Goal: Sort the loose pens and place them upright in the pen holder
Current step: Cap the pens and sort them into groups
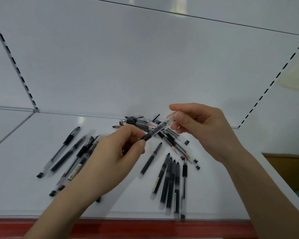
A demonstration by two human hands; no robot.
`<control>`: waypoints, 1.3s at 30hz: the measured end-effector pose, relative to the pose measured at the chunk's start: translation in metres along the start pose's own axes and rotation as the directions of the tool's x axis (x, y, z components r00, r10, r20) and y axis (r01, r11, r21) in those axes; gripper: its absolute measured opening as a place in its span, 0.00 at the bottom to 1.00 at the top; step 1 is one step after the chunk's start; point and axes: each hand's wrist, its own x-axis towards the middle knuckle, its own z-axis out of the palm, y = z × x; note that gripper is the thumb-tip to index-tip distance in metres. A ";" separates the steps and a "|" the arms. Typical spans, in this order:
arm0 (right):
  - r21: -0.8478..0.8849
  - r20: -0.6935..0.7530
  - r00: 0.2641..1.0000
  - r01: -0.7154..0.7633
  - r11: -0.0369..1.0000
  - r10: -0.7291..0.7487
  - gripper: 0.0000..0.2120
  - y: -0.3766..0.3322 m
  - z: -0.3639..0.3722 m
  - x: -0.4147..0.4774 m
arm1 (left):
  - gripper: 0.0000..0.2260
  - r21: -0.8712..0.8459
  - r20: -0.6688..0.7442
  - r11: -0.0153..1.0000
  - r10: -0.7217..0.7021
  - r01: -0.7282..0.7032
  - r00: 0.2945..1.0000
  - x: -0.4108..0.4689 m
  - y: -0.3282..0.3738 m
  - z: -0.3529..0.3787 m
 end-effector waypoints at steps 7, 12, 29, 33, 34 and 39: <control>-0.131 -0.132 0.988 0.068 0.989 -0.086 0.09 0.014 0.025 -0.001 | 0.13 0.086 -0.100 0.996 0.042 -0.034 0.994 -0.003 -0.002 0.007; -0.143 -0.088 0.993 0.061 0.988 -0.074 0.09 0.021 0.032 0.002 | 0.12 0.118 -0.139 0.993 0.011 0.005 0.990 -0.006 -0.014 0.007; -0.754 0.349 0.936 0.250 0.607 0.049 0.11 0.086 0.035 0.038 | 0.08 0.617 -0.380 0.698 -0.141 0.364 0.914 -0.024 -0.082 -0.027; -0.821 0.423 0.896 0.315 0.476 0.135 0.13 0.085 0.044 0.048 | 0.08 0.649 -0.368 0.697 -0.065 0.306 0.928 -0.024 -0.081 -0.026; -0.831 0.417 0.898 0.314 0.459 0.142 0.12 0.086 0.044 0.050 | 0.07 0.645 -0.367 0.706 -0.051 0.294 0.929 -0.023 -0.079 -0.024; -0.720 0.291 0.953 0.163 0.674 0.081 0.05 0.084 0.034 0.047 | 0.06 0.596 -0.226 0.795 0.034 0.111 0.974 -0.014 -0.061 -0.006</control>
